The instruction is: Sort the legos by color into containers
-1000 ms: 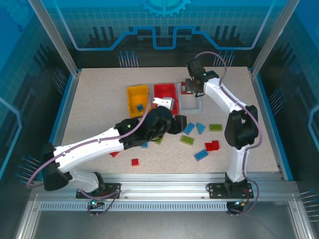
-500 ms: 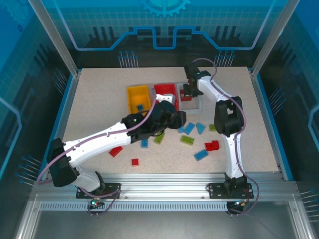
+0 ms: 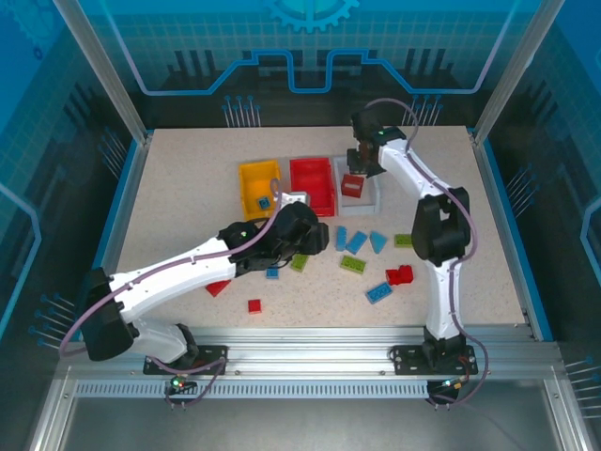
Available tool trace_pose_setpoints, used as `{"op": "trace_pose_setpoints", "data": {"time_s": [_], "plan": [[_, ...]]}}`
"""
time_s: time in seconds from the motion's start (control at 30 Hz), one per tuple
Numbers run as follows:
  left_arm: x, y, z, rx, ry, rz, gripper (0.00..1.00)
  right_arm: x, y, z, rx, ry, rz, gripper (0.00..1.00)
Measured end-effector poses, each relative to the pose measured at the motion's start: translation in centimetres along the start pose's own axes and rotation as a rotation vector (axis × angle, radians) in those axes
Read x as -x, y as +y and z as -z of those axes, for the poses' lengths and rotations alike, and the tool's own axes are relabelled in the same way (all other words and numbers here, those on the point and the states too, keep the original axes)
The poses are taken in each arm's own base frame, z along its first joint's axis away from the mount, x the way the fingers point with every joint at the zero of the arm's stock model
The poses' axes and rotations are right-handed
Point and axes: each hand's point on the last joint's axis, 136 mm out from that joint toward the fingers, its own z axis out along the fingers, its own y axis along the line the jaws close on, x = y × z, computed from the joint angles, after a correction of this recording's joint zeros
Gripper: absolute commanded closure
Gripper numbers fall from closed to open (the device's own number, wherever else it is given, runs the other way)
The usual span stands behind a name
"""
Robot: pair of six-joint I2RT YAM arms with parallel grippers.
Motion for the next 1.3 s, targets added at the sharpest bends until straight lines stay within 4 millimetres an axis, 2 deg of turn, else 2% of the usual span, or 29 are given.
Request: {"op": "trace_pose_setpoints", "data": {"time_s": [0.1, 0.17, 0.23, 0.33, 0.4, 0.47, 0.57, 0.67, 0.73, 0.8, 0.93, 1.13, 1.3], "plan": [[0.0, 2.5, 0.1, 0.046, 0.021, 0.044, 0.35, 0.9, 0.6, 5.5, 0.025, -0.105, -0.003, 0.62], [-0.2, 4.4, -0.4, 0.083, 0.057, 0.074, 0.35, 0.1, 1.4, 9.7, 0.068, -0.181, 0.007, 0.54], [-0.9, 5.9, -1.2, 0.115, 0.101, 0.088, 0.35, -1.9, 2.6, 13.3, 0.122, -0.238, 0.023, 0.48], [-2.6, 6.7, -2.8, 0.142, 0.188, 0.072, 0.36, -7.3, 5.1, 16.9, 0.235, -0.277, 0.071, 0.45], [-4.0, 7.0, -4.1, 0.165, 0.244, 0.051, 0.36, -11.7, 6.9, 17.8, 0.316, -0.263, 0.113, 0.43], [-5.3, 7.8, -5.0, 0.206, 0.293, 0.036, 0.35, -17.3, 8.3, 17.7, 0.381, -0.211, 0.169, 0.41], [-6.3, 8.8, -5.4, 0.245, 0.326, 0.030, 0.35, -24.3, 9.4, 17.3, 0.441, -0.134, 0.236, 0.40], [-6.9, 9.5, -5.4, 0.260, 0.338, 0.031, 0.35, -29.5, 9.2, 17.6, 0.488, -0.100, 0.279, 0.38], [-7.5, 10.0, -5.4, 0.270, 0.348, 0.029, 0.35, -31.4, 8.7, 17.9, 0.515, -0.103, 0.273, 0.38], [-8.0, 10.3, -5.5, 0.267, 0.360, 0.031, 0.36, -32.2, 8.0, 18.0, 0.529, -0.111, 0.243, 0.38], [-8.2, 9.6, -6.3, 0.230, 0.368, 0.016, 0.36, -32.6, 7.1, 18.1, 0.533, -0.124, 0.186, 0.35], [-8.8, 8.6, -10.1, 0.224, 0.418, -0.058, 0.35, -32.1, 6.8, 18.9, 0.555, -0.150, 0.139, 0.31], [-9.5, 8.5, -11.9, 0.229, 0.455, -0.100, 0.35, -32.1, 6.7, 19.1, 0.565, -0.150, 0.110, 0.31]]}}
